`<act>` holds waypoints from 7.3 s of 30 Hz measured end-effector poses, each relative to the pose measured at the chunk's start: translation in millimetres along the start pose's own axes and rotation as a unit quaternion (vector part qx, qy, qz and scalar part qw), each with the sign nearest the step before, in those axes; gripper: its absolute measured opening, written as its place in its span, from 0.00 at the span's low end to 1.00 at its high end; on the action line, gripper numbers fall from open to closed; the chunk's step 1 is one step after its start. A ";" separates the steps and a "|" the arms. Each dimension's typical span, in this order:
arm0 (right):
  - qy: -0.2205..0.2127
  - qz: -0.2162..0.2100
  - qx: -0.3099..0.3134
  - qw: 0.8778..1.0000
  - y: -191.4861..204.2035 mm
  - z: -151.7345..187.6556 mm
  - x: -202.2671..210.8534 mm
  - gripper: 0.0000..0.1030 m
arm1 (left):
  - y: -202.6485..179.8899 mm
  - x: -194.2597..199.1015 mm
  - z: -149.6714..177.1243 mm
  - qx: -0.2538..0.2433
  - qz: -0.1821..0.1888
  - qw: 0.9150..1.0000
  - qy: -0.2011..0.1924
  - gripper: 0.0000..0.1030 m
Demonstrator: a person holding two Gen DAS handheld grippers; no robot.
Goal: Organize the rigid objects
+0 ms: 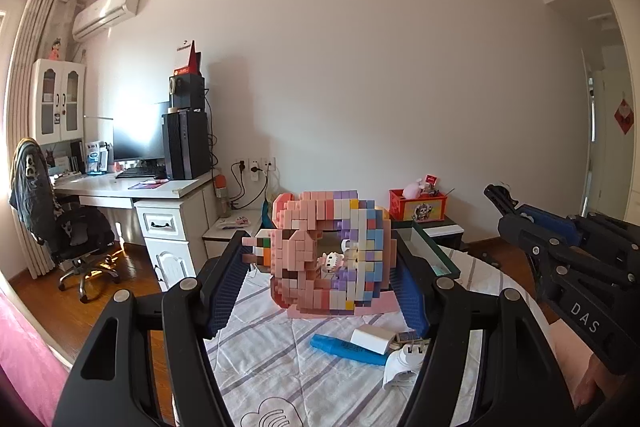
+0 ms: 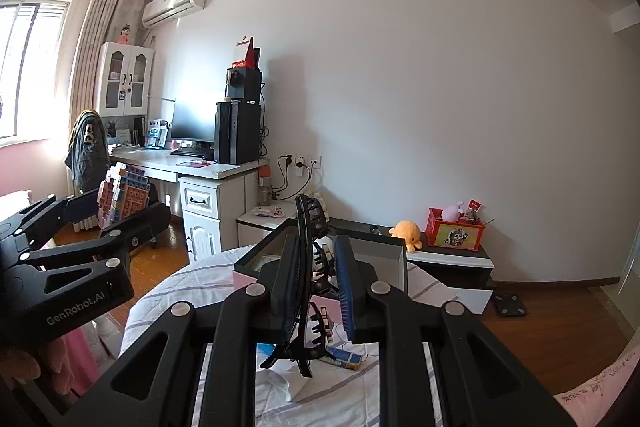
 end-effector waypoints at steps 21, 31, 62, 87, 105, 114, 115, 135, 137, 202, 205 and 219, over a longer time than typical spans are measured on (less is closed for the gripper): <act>0.190 -0.004 -0.032 0.981 -62.0 62.5 -244.7 0.18 | 7.9 -270.3 50.8 -0.061 -0.008 0.979 0.197 0.66; 0.228 -0.004 -0.044 0.973 -66.8 88.5 -265.6 0.19 | 6.6 -291.1 79.1 -0.058 0.000 0.970 0.237 0.70; -0.010 0.021 -0.057 0.998 1.3 -12.9 53.2 1.00 | 13.3 63.9 -24.0 0.000 -0.019 1.000 -0.025 1.00; -0.031 0.046 -0.057 0.997 0.1 -17.0 96.4 1.00 | -5.2 100.5 -26.0 -0.005 -0.017 0.998 -0.052 1.00; 0.119 0.041 -0.063 0.990 -6.0 65.8 -7.4 1.00 | 12.4 -4.9 60.4 0.005 -0.011 0.994 0.109 1.00; 0.258 0.000 -0.058 0.964 24.8 140.2 -99.3 1.00 | 37.1 -54.1 106.5 0.027 -0.025 0.983 0.180 1.00; 0.265 -0.005 -0.059 0.962 28.2 142.7 -106.0 1.00 | 39.3 -57.2 108.6 0.028 -0.026 0.982 0.184 1.00; 0.288 -0.027 -0.083 0.954 -36.8 150.1 -103.8 0.47 | -12.9 -133.3 125.8 -0.015 0.047 0.969 0.242 1.00; 0.294 -0.013 -0.069 0.953 -45.5 150.3 -108.0 0.46 | -24.5 -149.2 134.0 -0.027 0.065 0.961 0.266 1.00; 0.254 -0.019 -0.020 0.967 -62.7 79.0 -286.7 0.65 | -29.7 -327.1 76.0 -0.065 0.079 0.955 0.278 0.52; 0.249 -0.011 -0.022 0.968 -63.3 78.7 -280.4 0.65 | -28.8 -321.3 72.2 -0.064 0.071 0.958 0.271 0.68; 0.119 0.010 -0.059 0.991 -54.2 7.1 -130.9 1.00 | 10.1 -145.2 1.1 -0.010 0.008 0.995 0.098 1.00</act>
Point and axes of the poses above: each gripper's, at about its wrist camera, not at the fingertips, and x roughly against the way its jaws point, y to its left, z to its underside, the point moved 6 cm from there along -x, roughly the way its jaws point, and after that the axes turned 5 degrees about z, right-handed, at the moved point
